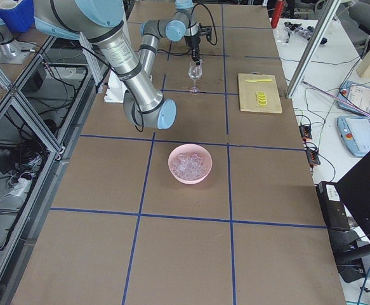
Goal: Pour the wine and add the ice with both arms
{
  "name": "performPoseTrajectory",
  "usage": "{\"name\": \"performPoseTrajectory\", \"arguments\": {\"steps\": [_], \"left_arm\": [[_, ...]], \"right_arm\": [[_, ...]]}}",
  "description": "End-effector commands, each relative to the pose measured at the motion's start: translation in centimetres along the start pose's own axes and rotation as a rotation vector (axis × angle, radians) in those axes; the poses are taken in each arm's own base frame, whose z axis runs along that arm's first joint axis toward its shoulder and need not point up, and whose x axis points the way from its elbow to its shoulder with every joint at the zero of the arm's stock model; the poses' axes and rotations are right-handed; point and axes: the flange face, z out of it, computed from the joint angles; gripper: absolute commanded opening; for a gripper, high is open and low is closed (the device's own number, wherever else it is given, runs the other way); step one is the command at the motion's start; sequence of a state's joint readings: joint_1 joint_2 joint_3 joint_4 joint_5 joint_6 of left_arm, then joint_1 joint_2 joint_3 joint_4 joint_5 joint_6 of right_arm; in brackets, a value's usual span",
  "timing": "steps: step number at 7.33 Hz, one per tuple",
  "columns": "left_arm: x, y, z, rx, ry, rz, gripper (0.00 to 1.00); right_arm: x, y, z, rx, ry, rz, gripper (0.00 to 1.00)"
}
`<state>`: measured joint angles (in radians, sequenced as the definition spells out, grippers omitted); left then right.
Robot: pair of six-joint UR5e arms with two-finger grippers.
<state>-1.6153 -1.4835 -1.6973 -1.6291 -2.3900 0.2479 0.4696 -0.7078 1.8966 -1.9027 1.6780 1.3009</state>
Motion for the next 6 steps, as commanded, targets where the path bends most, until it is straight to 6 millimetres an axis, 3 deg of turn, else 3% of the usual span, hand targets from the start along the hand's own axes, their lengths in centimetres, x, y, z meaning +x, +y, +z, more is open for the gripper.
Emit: {"name": "performPoseTrajectory", "arguments": {"steps": [1, 6], "left_arm": [[-0.1, 0.0, 0.1, -0.002, 0.0, -0.001, 1.0], [-0.1, 0.0, 0.2, -0.003, 0.003, -0.001, 1.0]], "right_arm": [[-4.1, 0.2, 1.2, -0.023, 0.052, 0.039, 0.01], [-3.5, 3.0, 1.2, -0.072, 0.137, 0.018, 0.1]]}}
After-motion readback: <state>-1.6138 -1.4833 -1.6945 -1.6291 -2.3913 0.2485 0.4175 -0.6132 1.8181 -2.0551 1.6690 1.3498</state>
